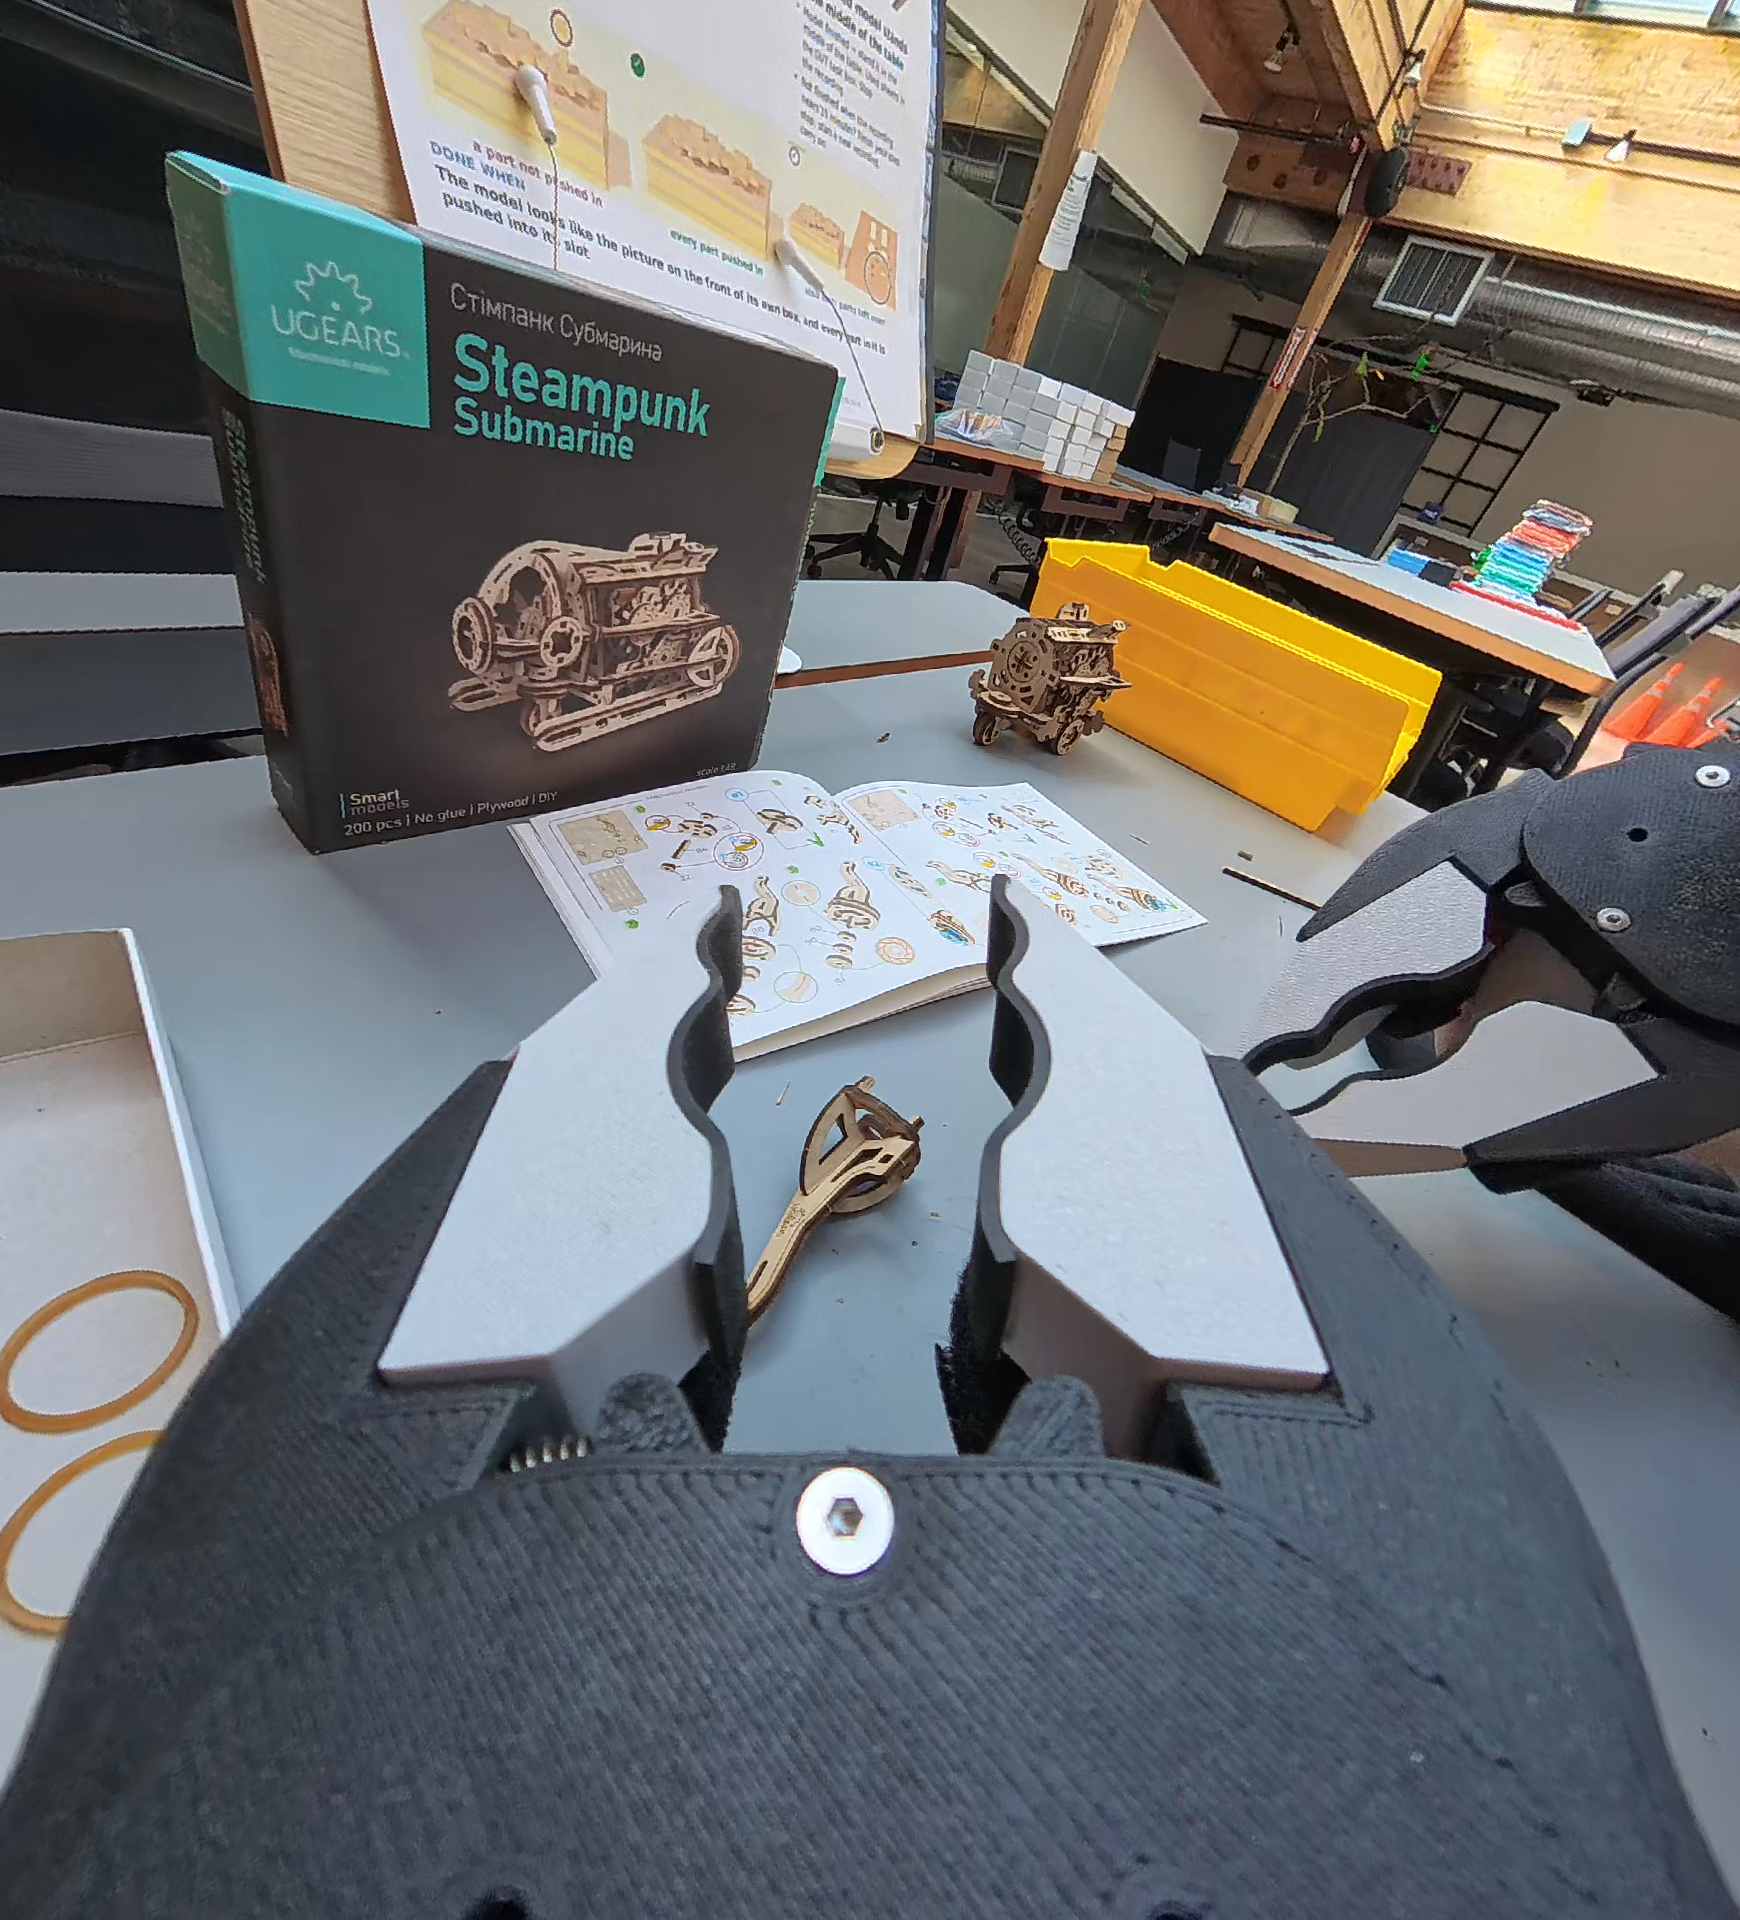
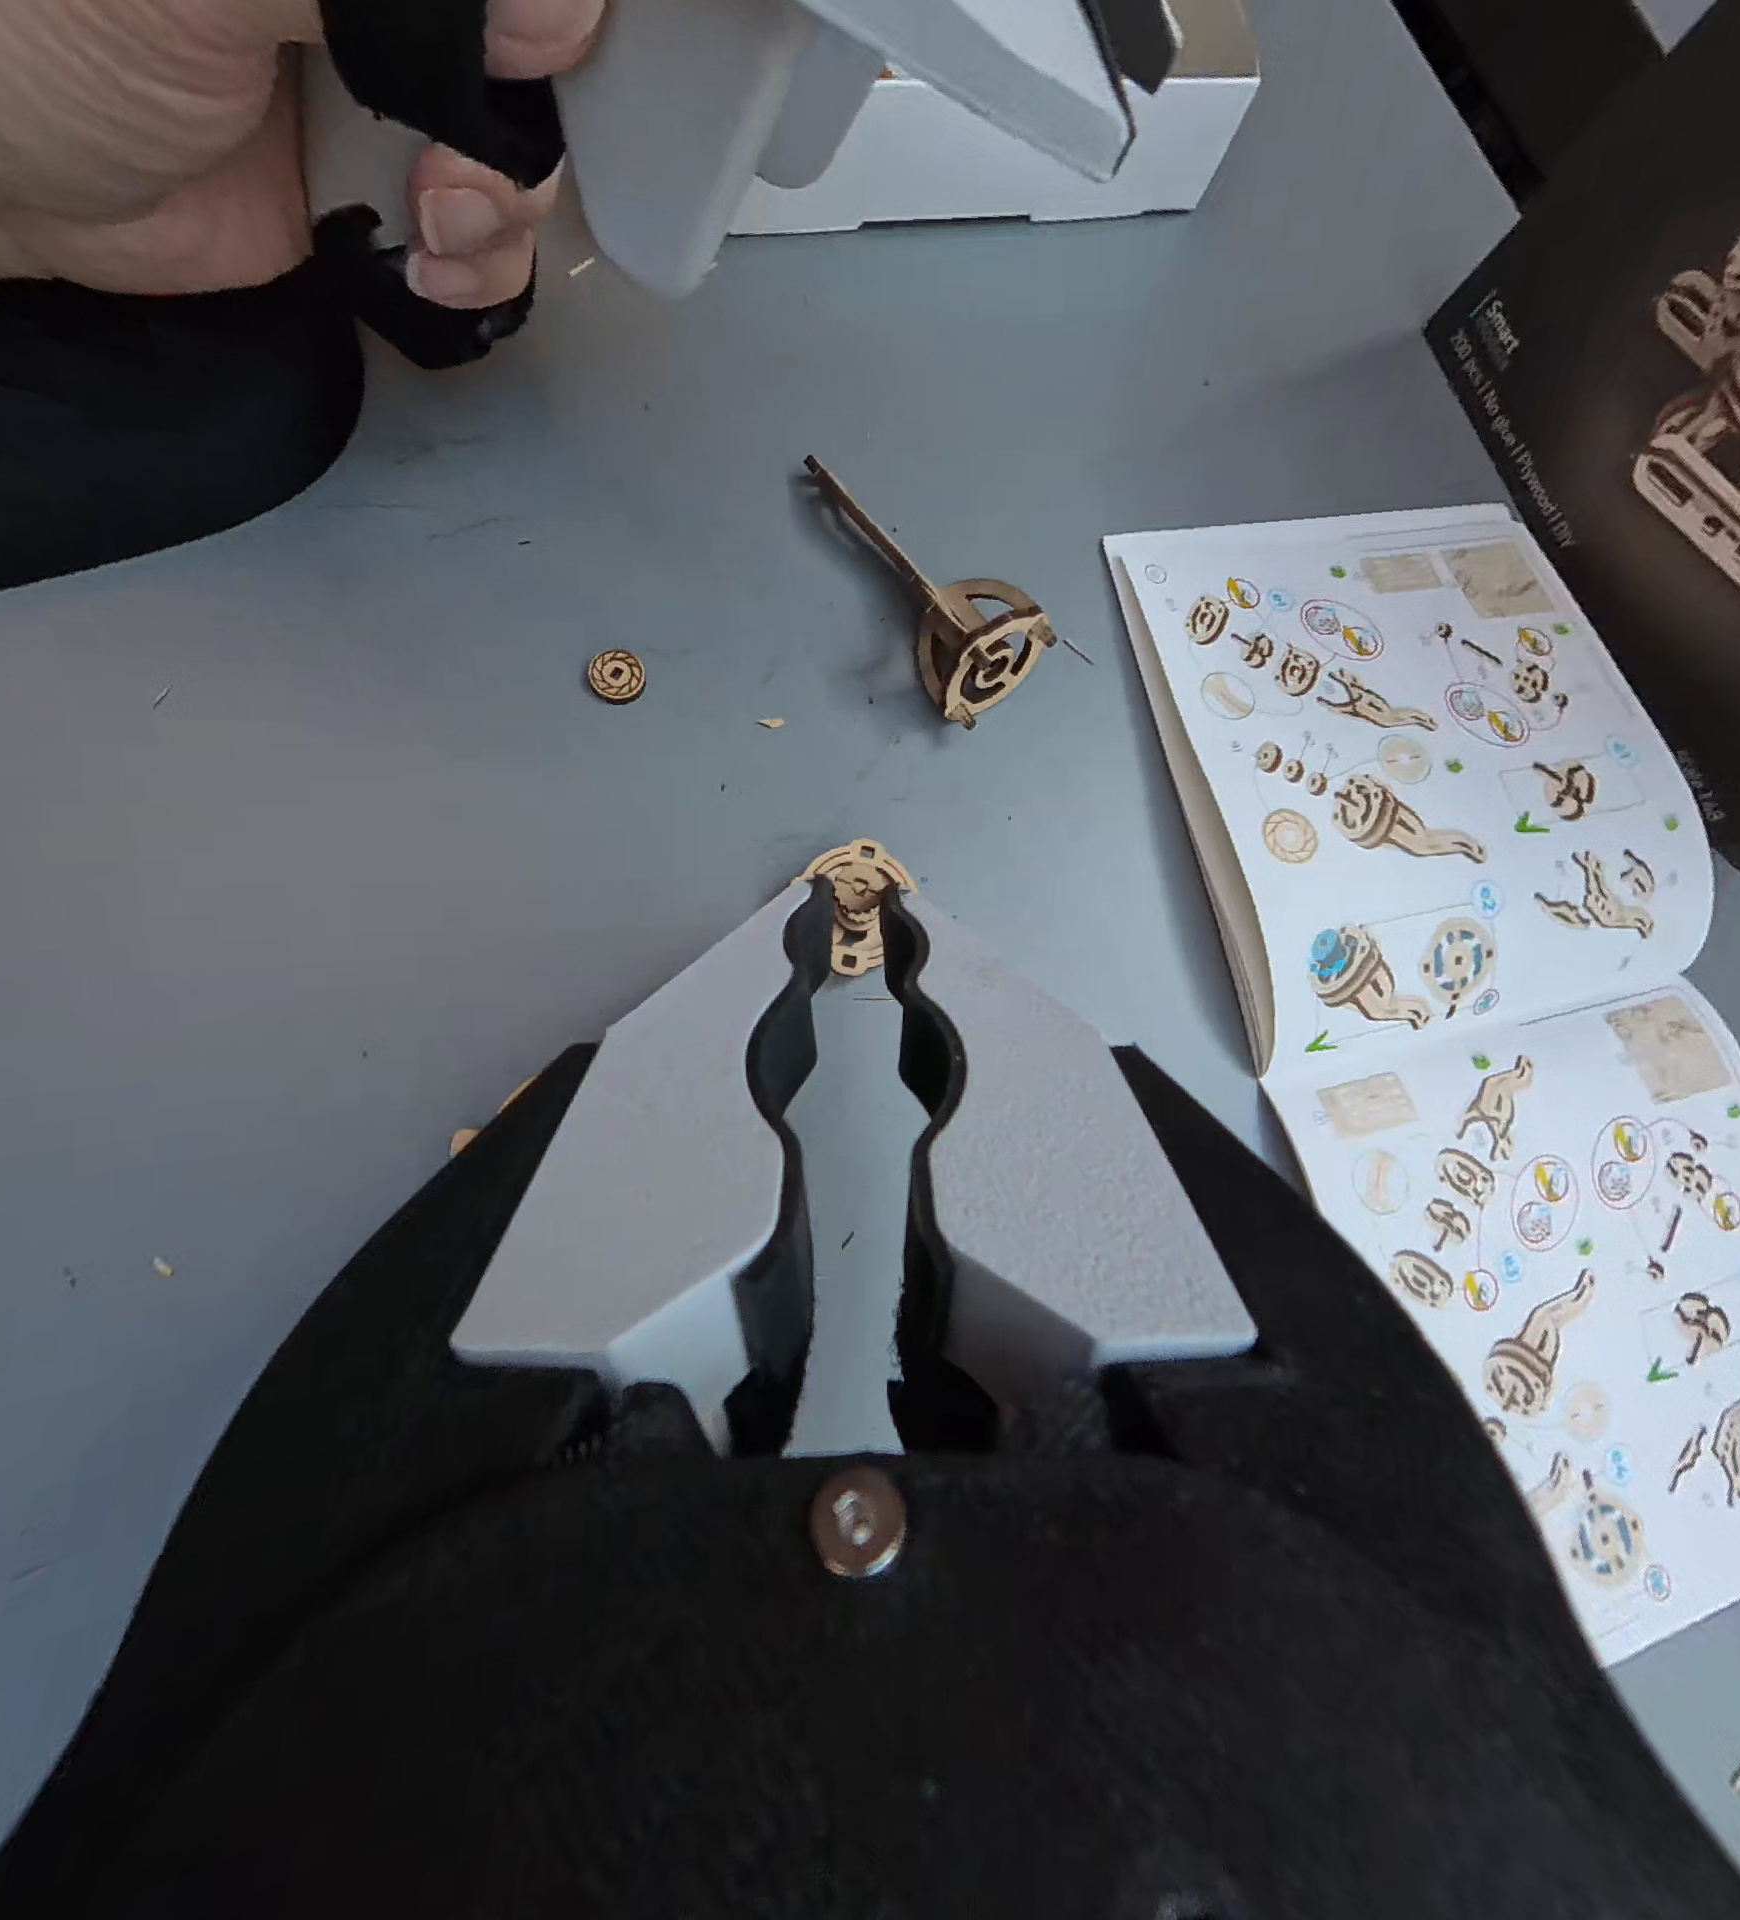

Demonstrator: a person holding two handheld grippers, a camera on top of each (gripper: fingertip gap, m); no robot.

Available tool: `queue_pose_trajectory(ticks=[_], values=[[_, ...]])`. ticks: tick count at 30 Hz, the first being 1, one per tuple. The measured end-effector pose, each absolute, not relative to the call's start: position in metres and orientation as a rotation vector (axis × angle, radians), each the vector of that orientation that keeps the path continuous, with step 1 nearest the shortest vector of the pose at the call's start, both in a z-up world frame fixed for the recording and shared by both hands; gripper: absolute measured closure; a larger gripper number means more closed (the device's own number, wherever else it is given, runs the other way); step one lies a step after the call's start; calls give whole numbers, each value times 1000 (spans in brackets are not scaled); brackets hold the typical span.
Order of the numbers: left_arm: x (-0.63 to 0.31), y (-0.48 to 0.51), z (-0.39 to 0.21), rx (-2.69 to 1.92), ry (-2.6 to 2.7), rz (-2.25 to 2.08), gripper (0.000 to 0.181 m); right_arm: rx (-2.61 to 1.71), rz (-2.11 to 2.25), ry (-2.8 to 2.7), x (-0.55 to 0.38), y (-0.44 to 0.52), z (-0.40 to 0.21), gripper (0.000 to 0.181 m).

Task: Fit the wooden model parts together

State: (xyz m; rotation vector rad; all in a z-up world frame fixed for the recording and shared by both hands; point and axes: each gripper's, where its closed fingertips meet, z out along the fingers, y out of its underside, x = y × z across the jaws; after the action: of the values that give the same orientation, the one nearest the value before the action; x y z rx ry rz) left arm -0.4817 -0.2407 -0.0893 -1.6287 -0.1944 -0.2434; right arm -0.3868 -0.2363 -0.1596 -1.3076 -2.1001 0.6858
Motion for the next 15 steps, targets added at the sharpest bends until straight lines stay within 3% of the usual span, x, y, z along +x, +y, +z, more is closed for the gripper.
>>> queue_pose_trajectory(ticks=[6, 15], values=[[-476, -240, -91, -1632, -180, -271, 135, -1380, 635, -2039, -388, -233, -165, 173], [-480, -241, -88, -1615, -193, -275, 136, -744, 561, -2518, -388, -247, -166, 173]])
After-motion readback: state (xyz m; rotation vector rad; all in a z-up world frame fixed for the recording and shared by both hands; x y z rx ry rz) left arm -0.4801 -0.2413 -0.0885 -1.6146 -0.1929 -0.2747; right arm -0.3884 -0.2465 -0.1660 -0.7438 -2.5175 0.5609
